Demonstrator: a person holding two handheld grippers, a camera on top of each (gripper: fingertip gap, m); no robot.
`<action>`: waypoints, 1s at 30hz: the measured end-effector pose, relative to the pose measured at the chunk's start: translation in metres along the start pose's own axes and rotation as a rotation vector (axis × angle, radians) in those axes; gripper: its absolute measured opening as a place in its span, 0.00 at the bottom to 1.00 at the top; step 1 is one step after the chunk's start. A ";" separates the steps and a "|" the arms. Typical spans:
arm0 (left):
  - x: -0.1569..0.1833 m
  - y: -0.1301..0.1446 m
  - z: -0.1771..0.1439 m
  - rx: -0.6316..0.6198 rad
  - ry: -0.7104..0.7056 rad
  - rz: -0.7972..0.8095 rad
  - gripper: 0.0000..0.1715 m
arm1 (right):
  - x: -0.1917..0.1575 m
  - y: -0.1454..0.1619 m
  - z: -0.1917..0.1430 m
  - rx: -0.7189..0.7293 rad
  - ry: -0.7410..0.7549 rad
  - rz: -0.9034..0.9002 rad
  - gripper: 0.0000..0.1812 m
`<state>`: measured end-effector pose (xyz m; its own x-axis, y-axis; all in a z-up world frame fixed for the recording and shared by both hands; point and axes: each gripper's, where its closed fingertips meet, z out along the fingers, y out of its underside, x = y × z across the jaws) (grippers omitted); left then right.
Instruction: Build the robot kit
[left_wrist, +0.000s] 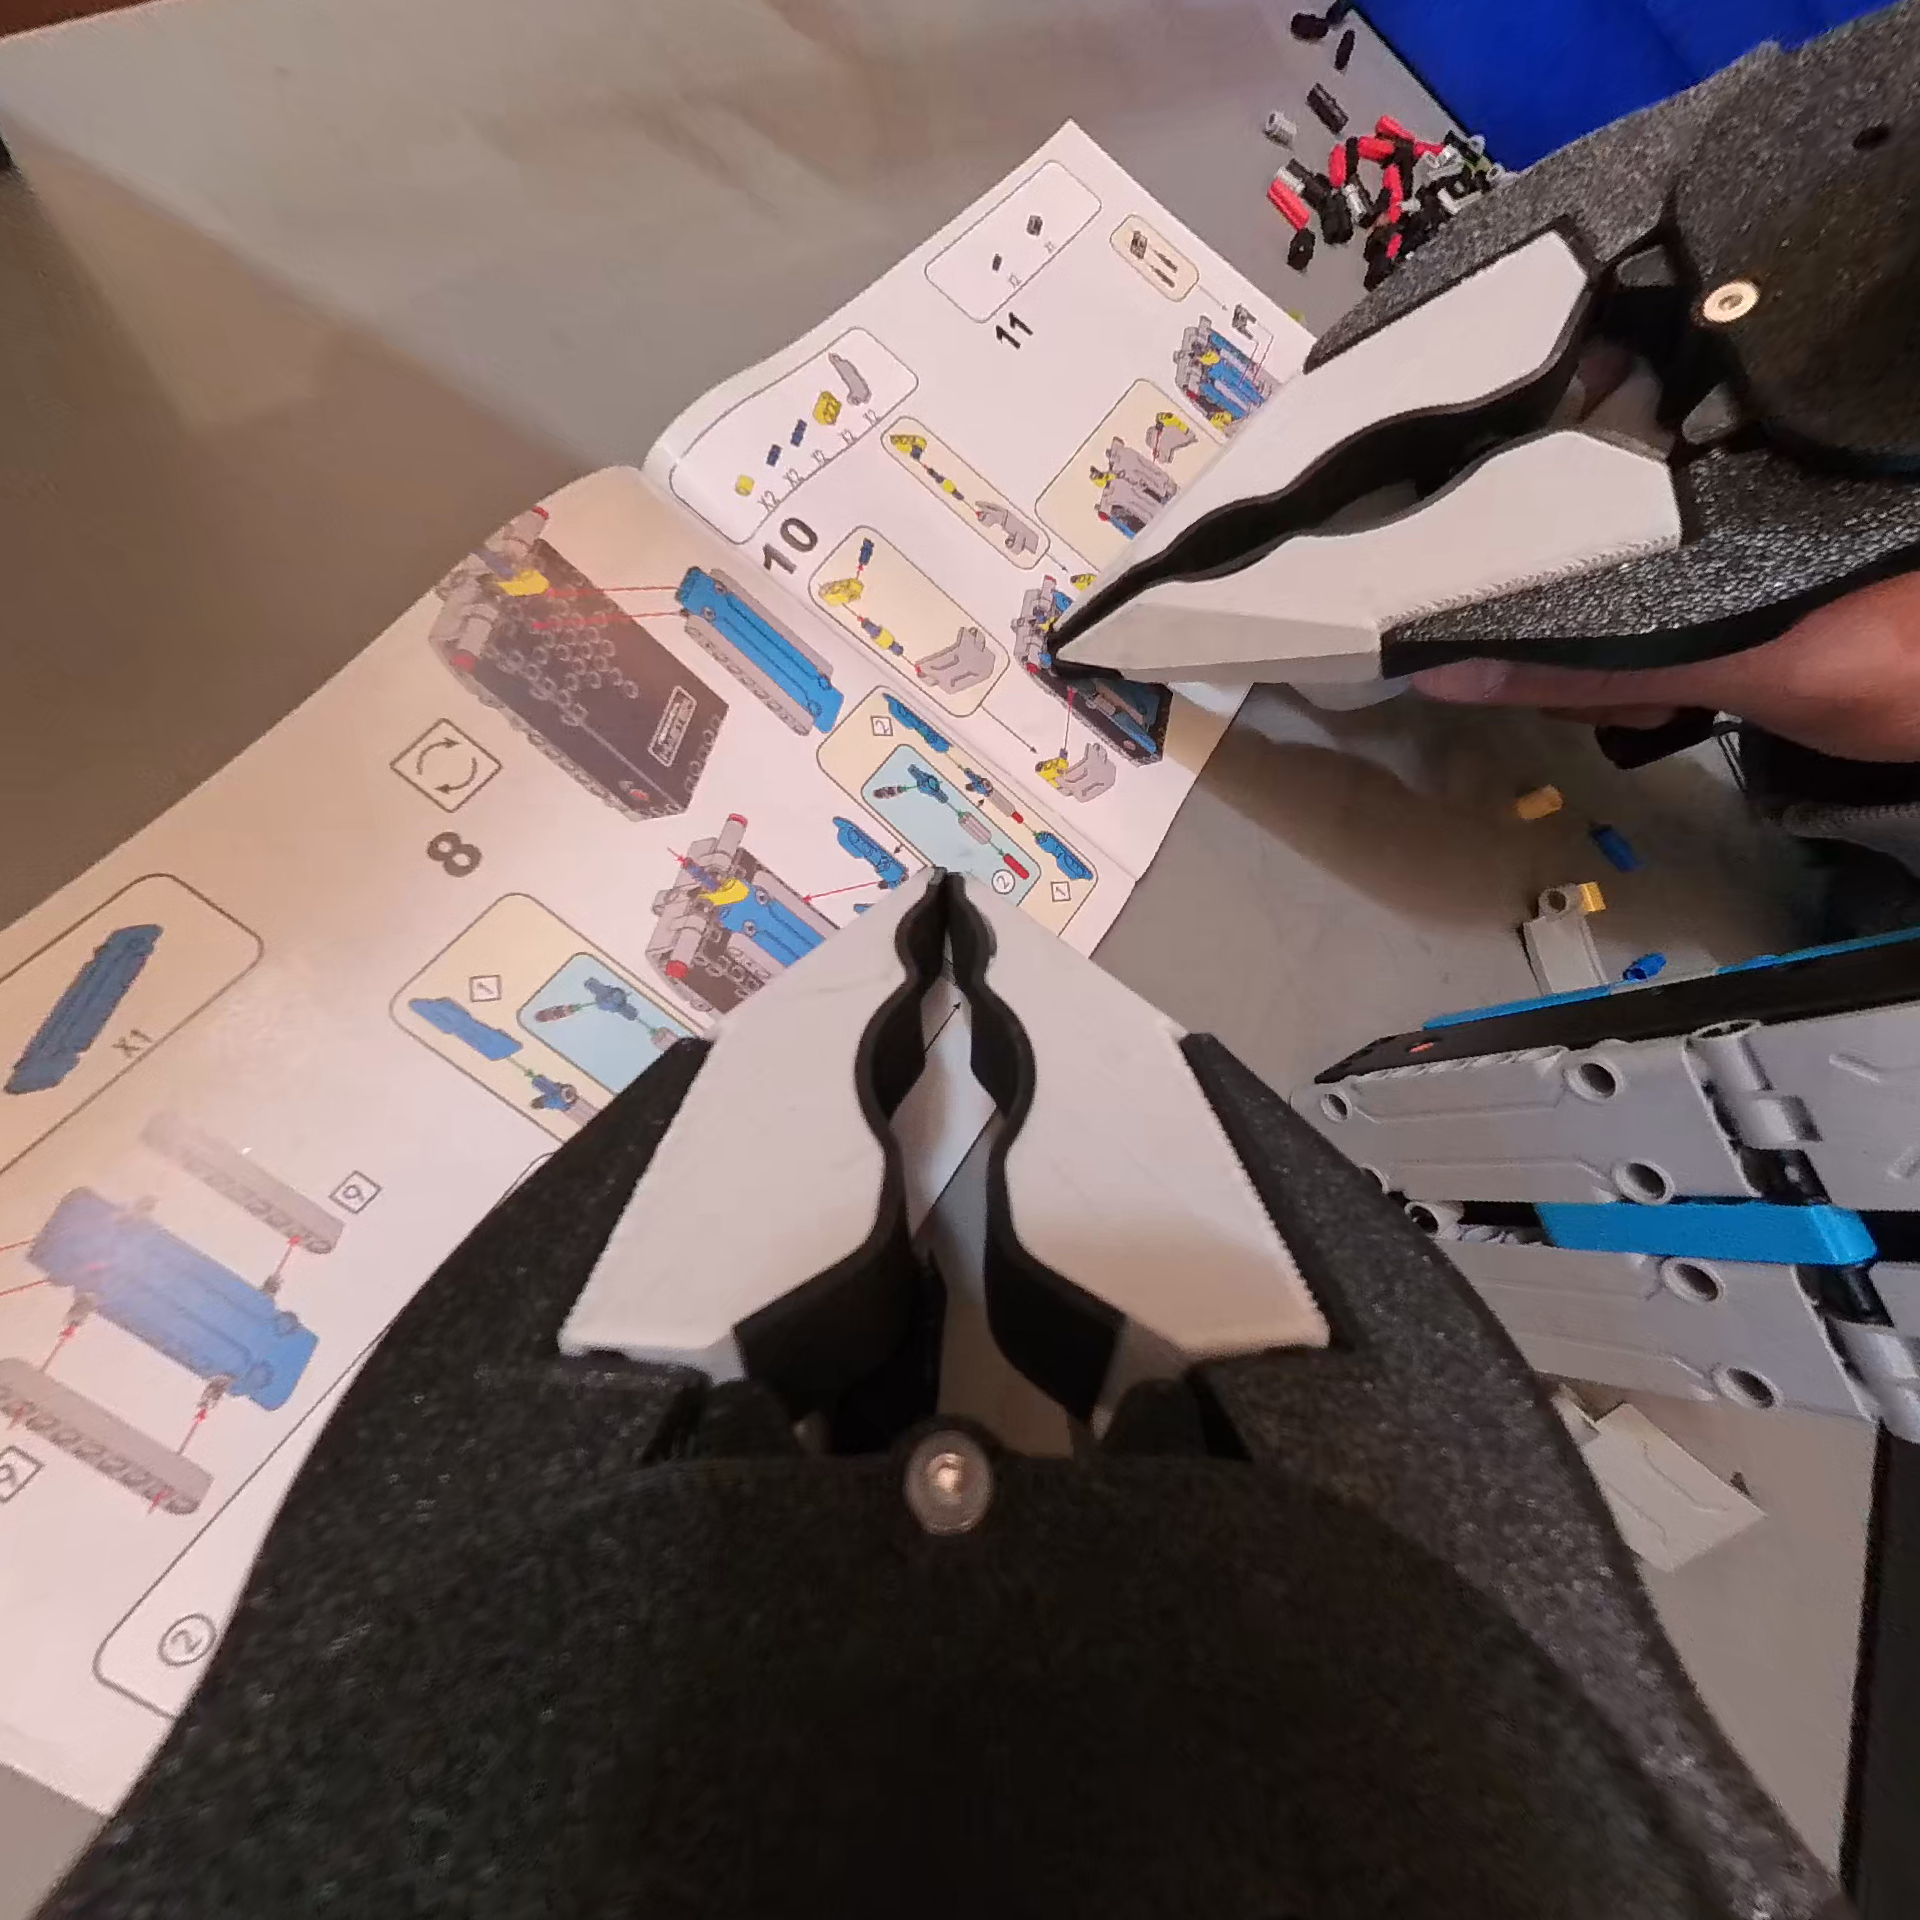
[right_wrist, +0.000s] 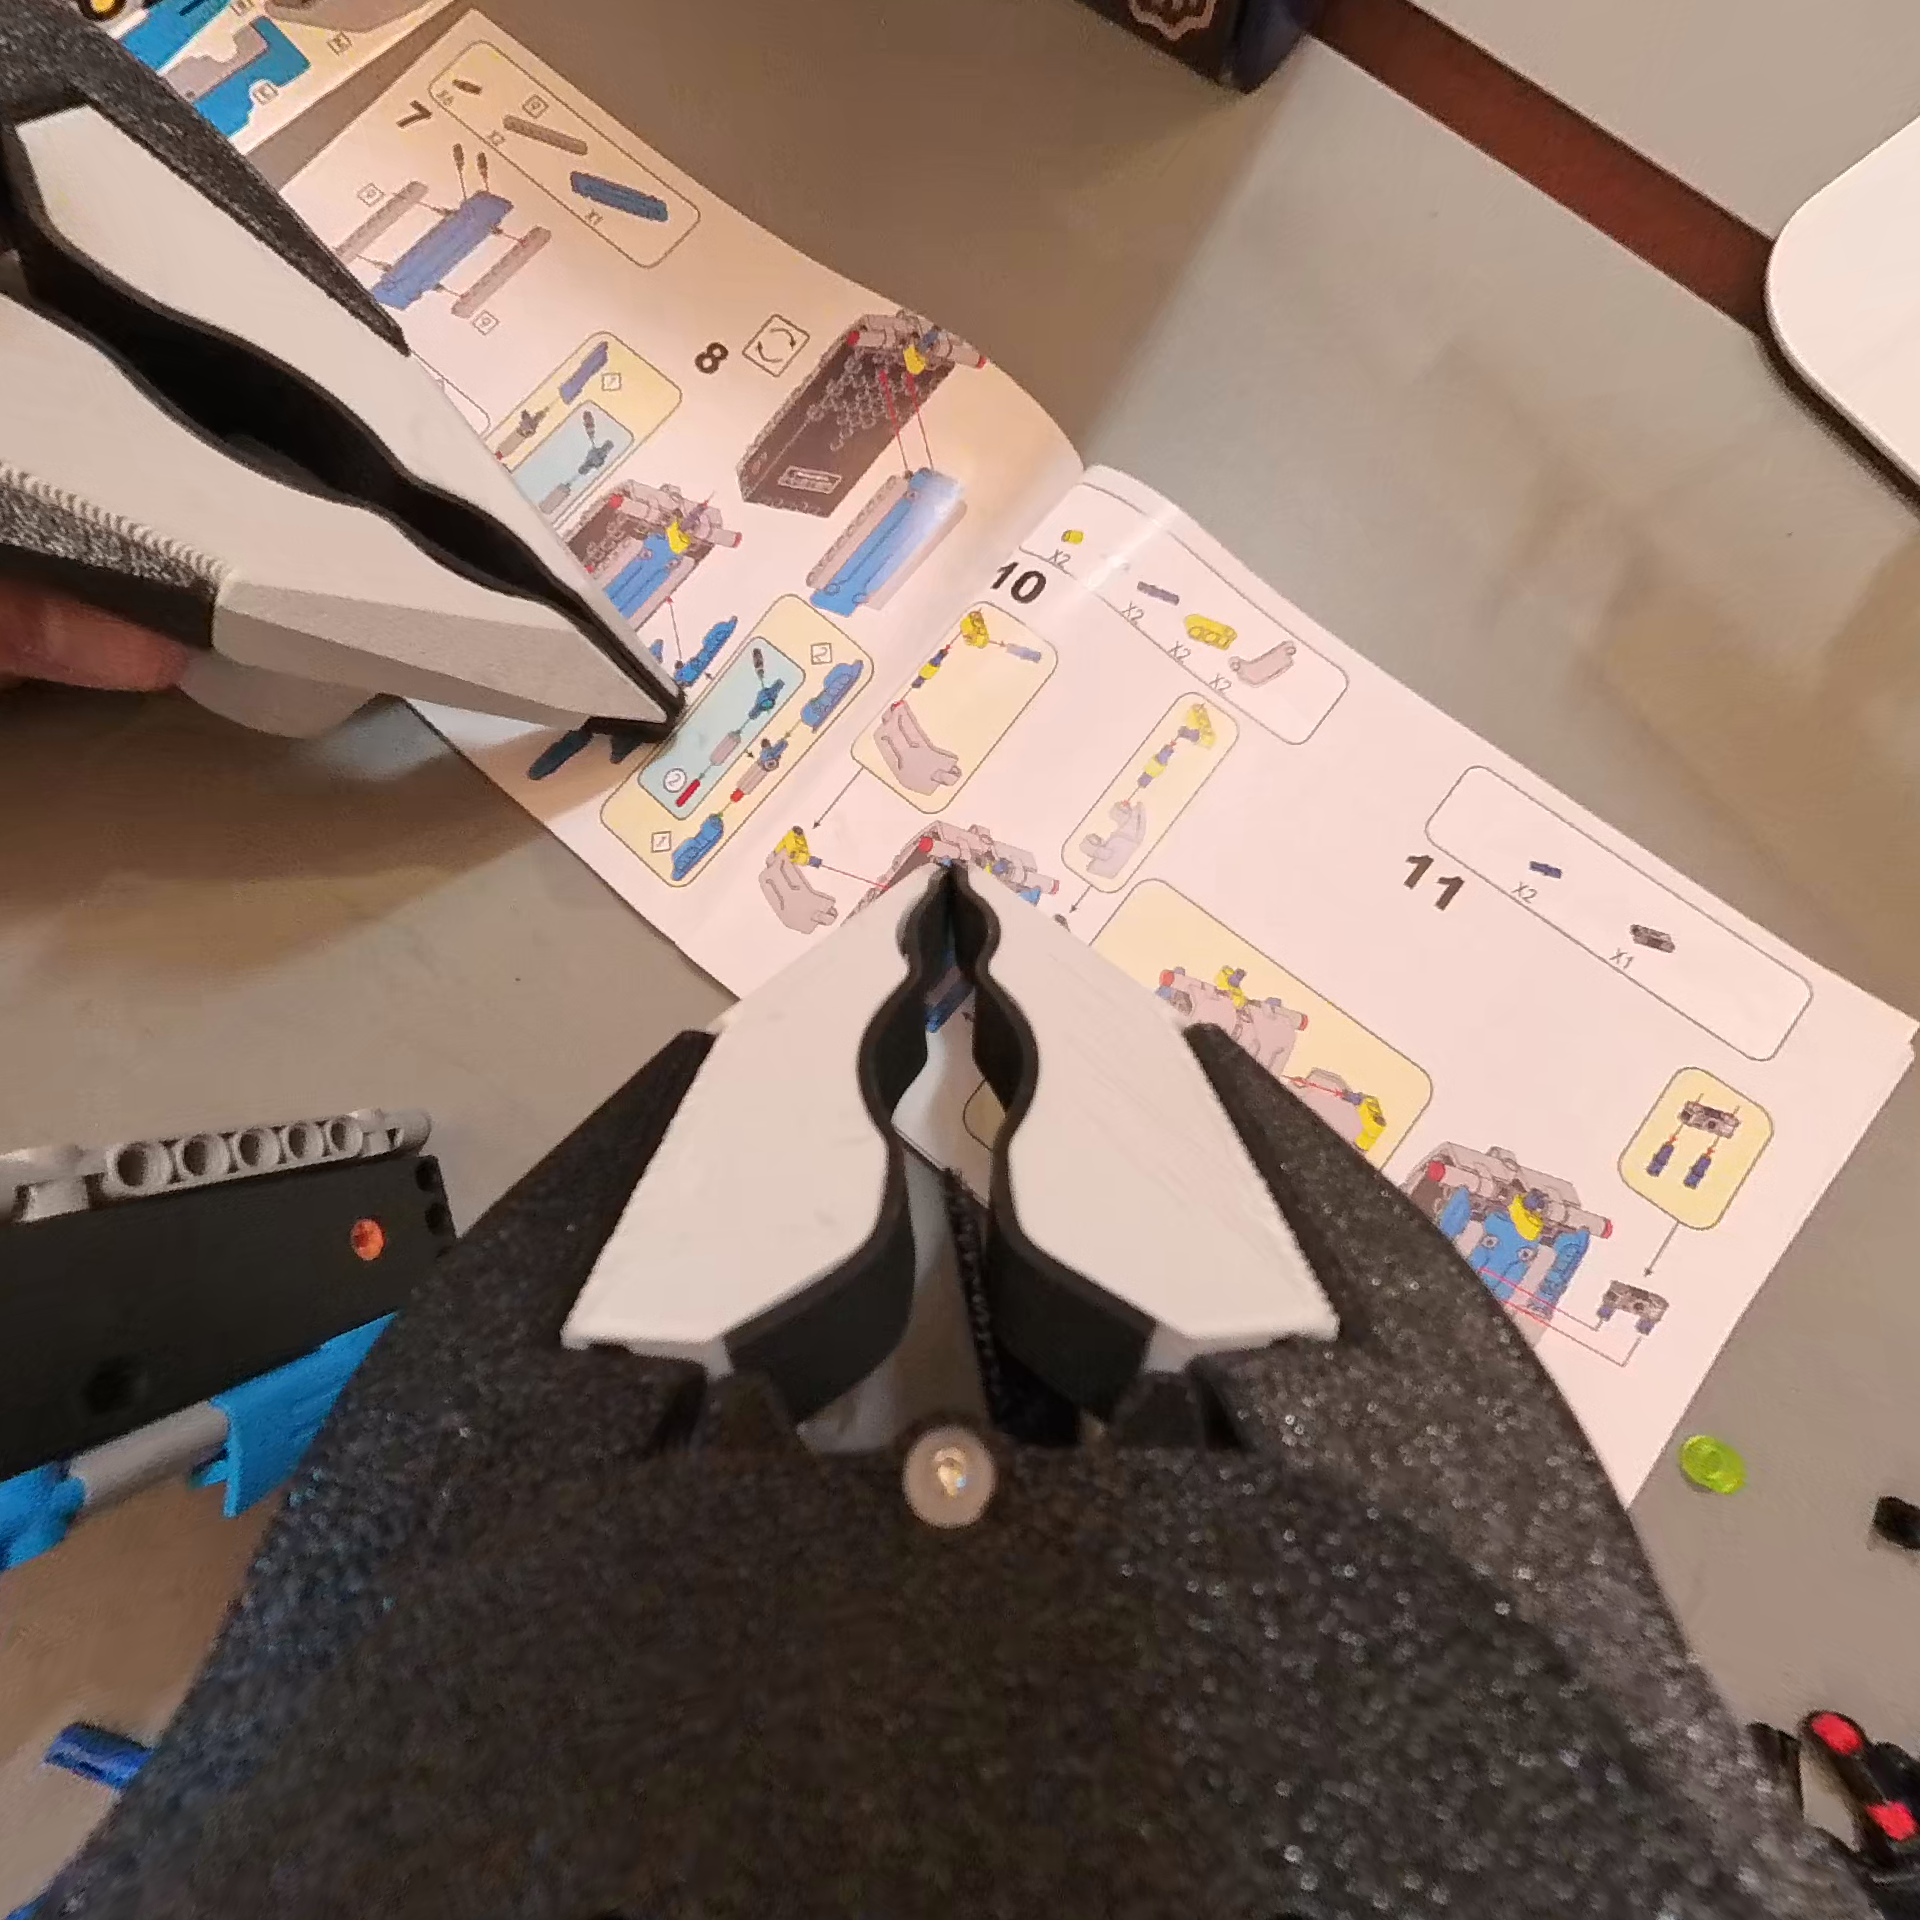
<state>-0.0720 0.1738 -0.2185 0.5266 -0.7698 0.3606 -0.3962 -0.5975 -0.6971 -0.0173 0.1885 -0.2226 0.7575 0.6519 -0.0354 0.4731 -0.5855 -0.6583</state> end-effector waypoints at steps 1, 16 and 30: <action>0.000 0.000 0.000 0.000 0.001 -0.001 0.00 | 0.000 0.000 0.000 0.000 0.000 0.000 0.00; 0.000 0.000 0.001 0.001 -0.043 0.047 0.00 | -0.001 -0.002 -0.002 0.012 -0.025 -0.010 0.00; 0.009 -0.007 -0.007 0.068 -0.044 0.126 0.11 | -0.022 0.122 -0.119 -0.061 0.031 0.132 0.13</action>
<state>-0.0701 0.1694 -0.2060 0.5086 -0.8265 0.2414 -0.4102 -0.4791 -0.7760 0.0769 0.0453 -0.2129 0.8279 0.5528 -0.0952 0.3942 -0.6941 -0.6023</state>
